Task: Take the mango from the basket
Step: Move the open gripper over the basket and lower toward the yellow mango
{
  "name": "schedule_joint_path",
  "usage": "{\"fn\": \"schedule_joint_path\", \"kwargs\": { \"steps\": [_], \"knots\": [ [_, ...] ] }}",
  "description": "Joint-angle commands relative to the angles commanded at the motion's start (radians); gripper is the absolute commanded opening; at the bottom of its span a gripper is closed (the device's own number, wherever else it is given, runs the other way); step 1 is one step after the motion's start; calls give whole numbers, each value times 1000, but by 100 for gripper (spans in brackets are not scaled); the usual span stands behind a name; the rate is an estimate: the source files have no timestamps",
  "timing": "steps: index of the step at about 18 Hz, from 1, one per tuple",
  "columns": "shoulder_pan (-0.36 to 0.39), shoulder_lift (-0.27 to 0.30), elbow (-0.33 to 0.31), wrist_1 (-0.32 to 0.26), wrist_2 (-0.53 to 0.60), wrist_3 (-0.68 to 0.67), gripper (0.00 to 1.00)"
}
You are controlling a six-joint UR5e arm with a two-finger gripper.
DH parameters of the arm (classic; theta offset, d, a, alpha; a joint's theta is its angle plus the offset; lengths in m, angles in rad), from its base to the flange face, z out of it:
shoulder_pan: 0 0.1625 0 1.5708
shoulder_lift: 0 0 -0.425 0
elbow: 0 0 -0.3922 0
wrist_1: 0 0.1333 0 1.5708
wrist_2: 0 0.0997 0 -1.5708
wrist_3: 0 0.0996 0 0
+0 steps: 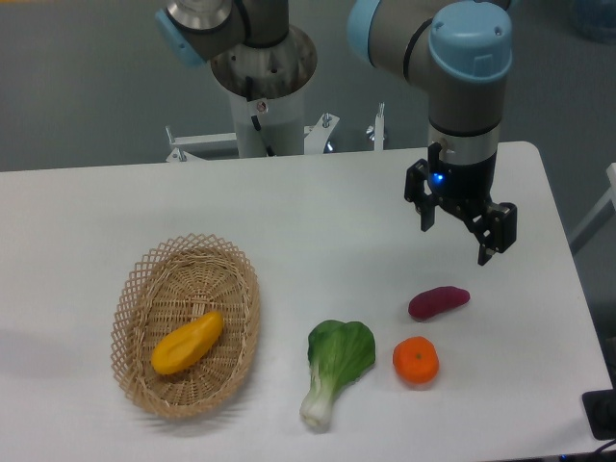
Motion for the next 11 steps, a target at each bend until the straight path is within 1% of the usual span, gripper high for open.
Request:
{"fn": "schedule_joint_path", "kwargs": {
  "steps": [4,7,8,10,11],
  "knots": [
    [-8,0,-11,3,2,0,100],
    [-20,0,-41,9,-11,-15,100],
    [-31,2,-58,27,-30,-59,100],
    [-47,-3,-104,121,-47,-206,100],
    [-78,-8,-119,167,-49,-263,100]
  ]
}}
